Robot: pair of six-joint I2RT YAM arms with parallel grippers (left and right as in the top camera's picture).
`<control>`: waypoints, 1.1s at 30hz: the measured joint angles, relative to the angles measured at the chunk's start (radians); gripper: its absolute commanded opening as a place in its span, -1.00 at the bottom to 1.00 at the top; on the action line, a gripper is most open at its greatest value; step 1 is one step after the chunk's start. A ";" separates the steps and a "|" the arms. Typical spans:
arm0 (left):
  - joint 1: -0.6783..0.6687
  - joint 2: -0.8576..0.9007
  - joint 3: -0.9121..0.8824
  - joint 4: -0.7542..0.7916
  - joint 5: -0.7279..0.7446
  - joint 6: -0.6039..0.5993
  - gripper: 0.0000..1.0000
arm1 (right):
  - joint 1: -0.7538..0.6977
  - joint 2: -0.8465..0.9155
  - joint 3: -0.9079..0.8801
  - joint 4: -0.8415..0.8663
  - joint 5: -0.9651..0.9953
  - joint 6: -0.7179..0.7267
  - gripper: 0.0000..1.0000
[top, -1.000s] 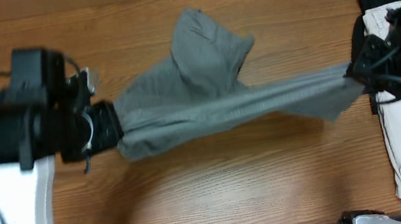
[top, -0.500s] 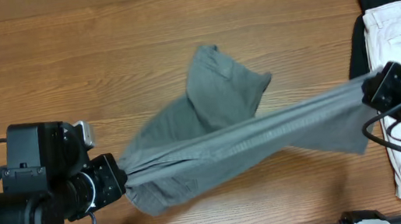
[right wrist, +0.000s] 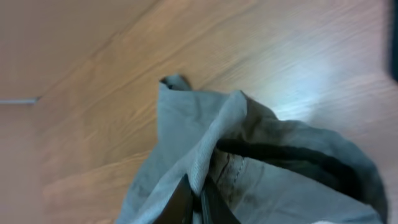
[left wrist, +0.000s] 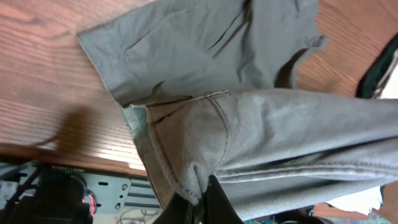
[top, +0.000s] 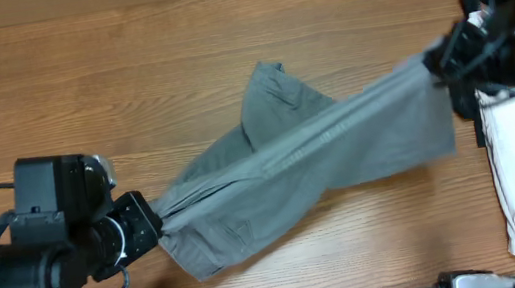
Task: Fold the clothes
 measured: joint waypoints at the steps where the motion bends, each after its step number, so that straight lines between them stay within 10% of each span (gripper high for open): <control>1: 0.000 0.001 -0.019 0.006 0.000 -0.010 -0.92 | 0.003 0.024 -0.001 0.035 -0.026 -0.013 -0.93; 17: 0.000 0.042 -0.303 0.288 -0.111 -0.097 -0.91 | 0.071 0.283 -0.005 0.318 -0.172 -0.072 -0.92; 33: 0.000 0.129 -0.381 0.197 -0.152 -0.151 -0.87 | 0.217 0.389 -0.005 0.454 -0.100 -0.076 -0.92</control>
